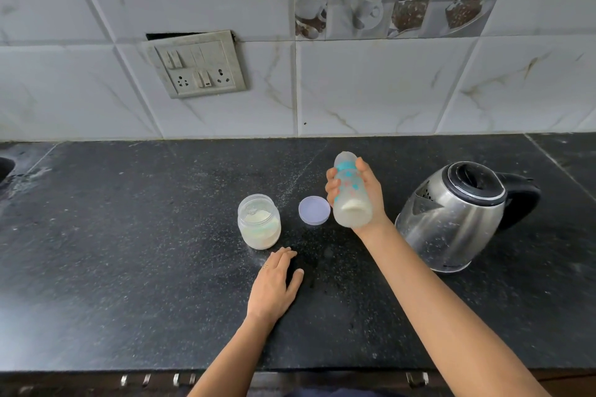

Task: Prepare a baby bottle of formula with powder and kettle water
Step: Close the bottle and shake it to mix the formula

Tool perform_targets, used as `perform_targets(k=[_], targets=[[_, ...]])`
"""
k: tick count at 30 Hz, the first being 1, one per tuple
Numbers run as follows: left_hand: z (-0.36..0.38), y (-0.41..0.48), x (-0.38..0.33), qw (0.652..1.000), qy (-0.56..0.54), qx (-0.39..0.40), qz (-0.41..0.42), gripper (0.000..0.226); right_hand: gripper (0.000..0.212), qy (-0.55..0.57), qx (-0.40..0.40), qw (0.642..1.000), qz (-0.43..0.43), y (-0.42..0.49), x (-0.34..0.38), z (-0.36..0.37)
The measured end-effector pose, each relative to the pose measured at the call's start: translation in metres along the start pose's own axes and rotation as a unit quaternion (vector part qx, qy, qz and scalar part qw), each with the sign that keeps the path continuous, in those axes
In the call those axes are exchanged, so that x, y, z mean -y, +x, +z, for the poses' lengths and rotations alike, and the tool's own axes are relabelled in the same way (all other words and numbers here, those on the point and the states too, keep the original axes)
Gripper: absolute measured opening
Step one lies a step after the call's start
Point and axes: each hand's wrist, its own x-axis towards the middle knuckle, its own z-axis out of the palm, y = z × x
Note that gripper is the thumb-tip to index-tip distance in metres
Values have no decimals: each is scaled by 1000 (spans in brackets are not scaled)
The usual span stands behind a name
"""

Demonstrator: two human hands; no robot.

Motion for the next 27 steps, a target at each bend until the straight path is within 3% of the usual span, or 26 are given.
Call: perform_targets(k=[2,6,10,16,18,21,25,27], targets=[[1,0,0,1000,2,2,2,43,67,17,-22,1000,1,-2,0,-1],[1,0,1,1000,3,-2,2,43,56,-61,3,998,22,-8,-5,0],[0,-1,0,1000,9,1,5,43,45,43,-122,991,-31,3,-2,-6],[0,0,0,1000,13,1,-1,43,61,-29,35,999,11,-10,-7,-3],[0,0,0,1000,14,3,-3,44,60,29,31,999,-6,-9,-4,1],[1,-1,0,1000,13,1,0,43,67,92,-37,994,-52,-5,2,2],[1,-1,0,1000,19,-4,2,43,60,-40,13,999,-26,-12,0,-2],[0,0,0,1000,19,-4,3,43,48,-74,-5,997,-30,-12,1,-1]])
